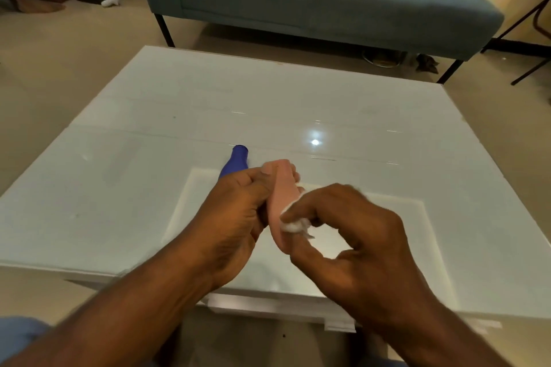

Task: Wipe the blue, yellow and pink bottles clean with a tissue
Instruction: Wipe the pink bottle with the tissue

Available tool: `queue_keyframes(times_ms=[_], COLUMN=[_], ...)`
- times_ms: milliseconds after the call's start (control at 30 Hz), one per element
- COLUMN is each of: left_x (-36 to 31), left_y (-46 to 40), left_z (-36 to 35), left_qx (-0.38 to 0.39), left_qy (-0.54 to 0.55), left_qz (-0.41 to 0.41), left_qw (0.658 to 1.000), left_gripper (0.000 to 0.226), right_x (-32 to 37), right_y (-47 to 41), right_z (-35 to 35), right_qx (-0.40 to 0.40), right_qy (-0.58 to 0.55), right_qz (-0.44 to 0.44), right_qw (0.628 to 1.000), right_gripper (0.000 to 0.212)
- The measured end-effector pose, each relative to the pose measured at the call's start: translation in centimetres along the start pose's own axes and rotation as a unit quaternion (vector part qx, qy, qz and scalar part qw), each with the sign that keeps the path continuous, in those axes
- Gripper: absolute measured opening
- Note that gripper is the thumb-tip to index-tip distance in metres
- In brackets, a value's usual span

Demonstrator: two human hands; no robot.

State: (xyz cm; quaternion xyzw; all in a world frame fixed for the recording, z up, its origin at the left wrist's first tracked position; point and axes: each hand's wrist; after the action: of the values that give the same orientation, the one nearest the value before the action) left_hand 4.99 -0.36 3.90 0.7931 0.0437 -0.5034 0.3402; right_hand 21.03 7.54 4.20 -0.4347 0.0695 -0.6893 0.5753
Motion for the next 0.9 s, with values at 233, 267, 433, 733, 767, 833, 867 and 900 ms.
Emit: queue_keyframes(times_ms=[233,267,433,733,767,833,867,900], left_x=[0.4,-0.2,0.2,-0.9,-0.5,0.2,0.4,0.4], left_y=[-0.1,-0.2,0.3,0.5,0.6,1.0,1.1,1.1], left_z=[-0.5,-0.3,-0.8,-0.3,-0.5,-1.1,-1.2,-1.2], left_qx=[0.007,0.003,0.029,0.034,0.046,0.052,0.049,0.043], left_qy=[0.024,0.056,0.014,0.069,0.032,0.005,0.011,0.021], left_qz=[-0.003,0.004,0.011,-0.010,-0.010,-0.003,-0.002,-0.004], left_qw=[1.000,0.998,0.999,0.997,0.998,0.999,0.999,0.999], left_gripper=[0.033,0.030,0.030,0.031,0.026,0.019,0.018,0.018], right_x=[-0.2,-0.2,-1.2,-0.7,-0.9,-1.3,-1.3,-1.2], right_y=[-0.2,-0.1,-0.4,-0.1,-0.3,-0.7,-0.7,-0.7], right_z=[-0.1,-0.3,0.4,0.0,0.2,0.8,0.9,0.9], right_qx=[-0.001,0.016,-0.044,-0.003,-0.035,-0.085,-0.091,-0.082], right_qy=[0.013,0.019,0.003,-0.019,-0.033,-0.067,-0.075,-0.079], right_qz=[-0.008,0.002,-0.024,-0.007,-0.022,-0.050,-0.056,-0.056], right_qw=[1.000,1.000,0.999,1.000,0.999,0.993,0.991,0.992], right_gripper=[0.010,0.011,0.015,0.015,0.016,0.016,0.016,0.016])
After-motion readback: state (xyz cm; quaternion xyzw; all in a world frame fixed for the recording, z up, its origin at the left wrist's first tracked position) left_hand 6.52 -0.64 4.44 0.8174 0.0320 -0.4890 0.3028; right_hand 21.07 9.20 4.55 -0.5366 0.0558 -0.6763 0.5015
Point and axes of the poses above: each hand's wrist, its own y-axis away from the middle knuckle, its own z-axis out of the back of the hand, x = y × z, and after that the axes turned 11 degrees about z, right-handed
